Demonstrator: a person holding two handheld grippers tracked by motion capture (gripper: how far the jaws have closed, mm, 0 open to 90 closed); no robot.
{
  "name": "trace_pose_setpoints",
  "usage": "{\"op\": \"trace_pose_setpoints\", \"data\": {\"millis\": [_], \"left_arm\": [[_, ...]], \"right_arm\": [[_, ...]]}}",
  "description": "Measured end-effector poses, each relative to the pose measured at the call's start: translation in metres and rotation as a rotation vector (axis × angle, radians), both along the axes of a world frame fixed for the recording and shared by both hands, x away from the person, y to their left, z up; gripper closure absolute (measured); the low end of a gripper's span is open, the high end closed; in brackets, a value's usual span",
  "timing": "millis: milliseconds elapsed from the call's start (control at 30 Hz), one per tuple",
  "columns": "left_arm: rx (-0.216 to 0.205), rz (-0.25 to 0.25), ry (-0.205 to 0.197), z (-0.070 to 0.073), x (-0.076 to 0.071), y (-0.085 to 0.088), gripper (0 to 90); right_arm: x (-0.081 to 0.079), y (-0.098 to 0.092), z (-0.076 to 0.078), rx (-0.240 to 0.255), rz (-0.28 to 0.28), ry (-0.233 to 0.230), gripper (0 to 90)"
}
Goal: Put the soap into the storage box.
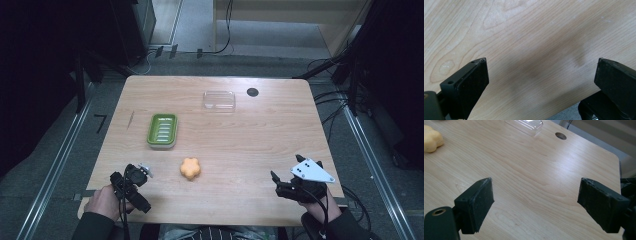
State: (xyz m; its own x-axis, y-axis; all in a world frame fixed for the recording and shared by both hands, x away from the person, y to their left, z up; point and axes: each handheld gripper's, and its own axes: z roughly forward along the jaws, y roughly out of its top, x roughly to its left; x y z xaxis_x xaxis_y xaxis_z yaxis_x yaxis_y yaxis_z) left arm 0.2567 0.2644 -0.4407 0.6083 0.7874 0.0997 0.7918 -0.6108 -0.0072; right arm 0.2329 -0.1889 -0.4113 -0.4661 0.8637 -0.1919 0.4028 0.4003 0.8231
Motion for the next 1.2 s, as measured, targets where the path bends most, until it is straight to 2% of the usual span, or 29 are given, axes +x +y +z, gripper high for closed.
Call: {"op": "trace_pose_setpoints", "data": {"millis": [400,433,600,800,867,1033,1200], "left_arm": [[-0.036,-0.009,-0.021,0.004,0.0,-0.004,0.0],[-0.047,-0.006,-0.031,0.004,0.0,-0.005,0.0],[-0.088,-0.018,-0.031,0.005,0.0,-0.014,0.0],[-0.102,-0.033,-0.058,0.007,0.003,-0.022,0.0],[-0.107,-0.033,-0.059,0.007,0.005,-0.023,0.0],[-0.122,-0.04,-0.069,0.008,0.006,-0.029,0.0],[-0.134,-0.023,-0.082,0.008,0.01,-0.033,0.0]], "right_arm": [[0.0,-0.002,0.0,0.007,0.0,0.003,13.7],[0.001,-0.001,0.0,0.007,0.002,0.003,13.7],[0.001,0.0,0.0,0.011,0.003,0.002,13.7],[0.001,0.0,0.0,0.014,-0.002,0.0,13.8],[0.002,0.001,0.0,0.0,0.001,0.001,13.7],[0.001,0.001,0.0,0.002,0.0,0.001,13.7],[0.001,0.001,0.0,0.001,-0.001,0.001,13.7]]}}
